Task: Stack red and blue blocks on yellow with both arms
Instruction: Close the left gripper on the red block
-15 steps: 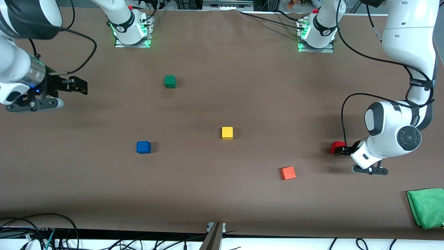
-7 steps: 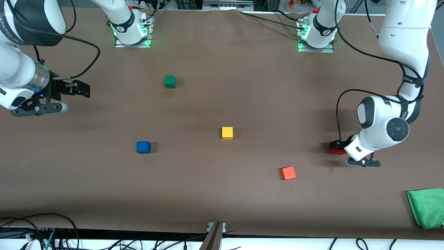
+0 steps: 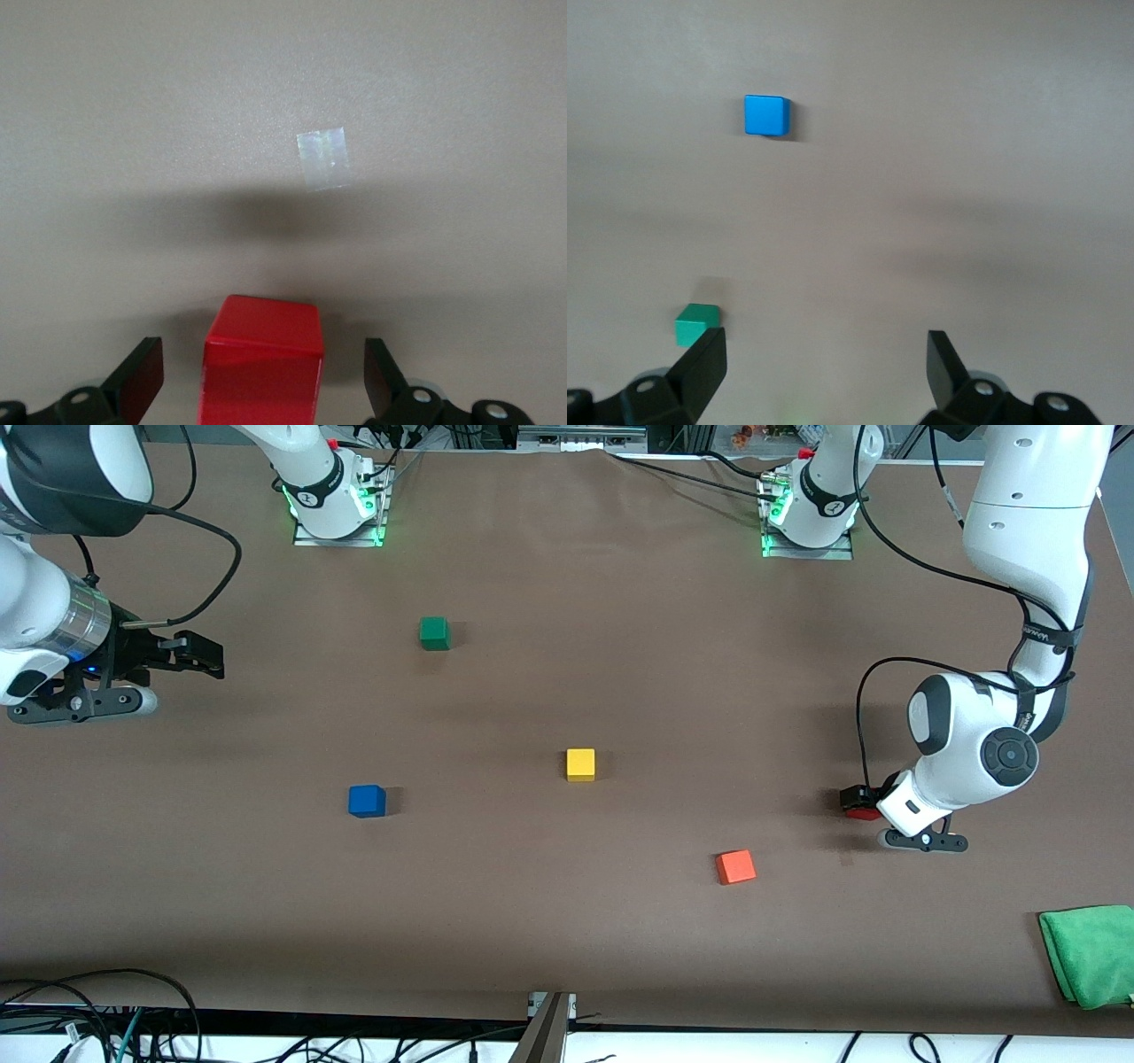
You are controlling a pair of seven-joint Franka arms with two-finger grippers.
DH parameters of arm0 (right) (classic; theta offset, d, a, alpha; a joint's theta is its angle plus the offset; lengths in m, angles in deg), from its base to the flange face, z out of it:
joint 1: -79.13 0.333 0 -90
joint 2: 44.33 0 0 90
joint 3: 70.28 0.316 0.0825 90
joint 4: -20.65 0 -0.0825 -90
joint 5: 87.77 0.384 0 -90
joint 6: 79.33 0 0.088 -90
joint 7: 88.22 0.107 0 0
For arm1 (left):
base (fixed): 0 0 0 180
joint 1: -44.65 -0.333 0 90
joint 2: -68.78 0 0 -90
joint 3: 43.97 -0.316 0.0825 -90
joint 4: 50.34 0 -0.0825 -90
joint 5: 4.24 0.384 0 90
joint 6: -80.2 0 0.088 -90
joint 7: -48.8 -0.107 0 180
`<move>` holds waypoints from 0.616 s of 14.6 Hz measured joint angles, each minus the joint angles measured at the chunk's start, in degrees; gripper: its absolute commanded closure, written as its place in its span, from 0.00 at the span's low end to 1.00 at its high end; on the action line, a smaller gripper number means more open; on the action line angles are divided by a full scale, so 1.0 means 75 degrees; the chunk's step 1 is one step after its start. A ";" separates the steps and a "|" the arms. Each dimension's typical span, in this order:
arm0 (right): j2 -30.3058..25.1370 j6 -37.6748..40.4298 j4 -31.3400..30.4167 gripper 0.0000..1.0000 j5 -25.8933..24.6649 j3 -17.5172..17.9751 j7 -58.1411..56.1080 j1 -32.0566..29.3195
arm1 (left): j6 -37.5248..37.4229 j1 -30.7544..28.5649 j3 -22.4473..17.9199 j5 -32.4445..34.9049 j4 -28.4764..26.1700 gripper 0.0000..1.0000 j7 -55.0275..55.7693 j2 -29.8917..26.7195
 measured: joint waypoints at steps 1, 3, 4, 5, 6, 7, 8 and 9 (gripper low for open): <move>0.0008 0.0000 0.0004 0.00 0.0073 -0.0010 -0.0120 -0.0045 | 0.0012 -0.0002 -0.0001 0.0000 -0.0010 0.05 0.0000 0.0001; 0.0016 0.0000 0.0008 0.00 0.0110 -0.0035 -0.0493 -0.0084 | 0.0026 -0.0007 -0.0002 0.0000 -0.0014 0.66 0.0000 0.0000; 0.0018 0.0000 0.0009 0.00 0.0112 -0.0035 -0.0564 -0.0086 | 0.0028 -0.0012 -0.0003 0.0000 -0.0014 0.88 0.0000 0.0000; 0.0018 0.0000 0.0009 0.00 0.0112 -0.0034 -0.0574 -0.0085 | 0.0030 -0.0016 -0.0003 0.0000 -0.0014 1.00 0.0001 -0.0001; 0.0019 0.0000 0.0010 0.00 0.0113 -0.0033 -0.0575 -0.0085 | 0.0032 -0.0021 -0.0004 0.0000 -0.0013 1.00 0.0002 -0.0002; 0.0019 0.0000 0.0010 0.00 0.0113 -0.0033 -0.0576 -0.0085 | 0.0035 -0.0026 -0.0004 0.0000 -0.0013 1.00 0.0003 -0.0005; 0.0019 0.0000 0.0010 0.00 0.0113 -0.0032 -0.0576 -0.0085 | 0.0036 -0.0028 -0.0004 0.0000 -0.0012 1.00 0.0004 -0.0012; 0.0019 0.0000 0.0011 0.00 0.0113 -0.0032 -0.0577 -0.0085 | 0.0037 -0.0029 -0.0004 0.0000 -0.0011 1.00 0.0006 -0.0021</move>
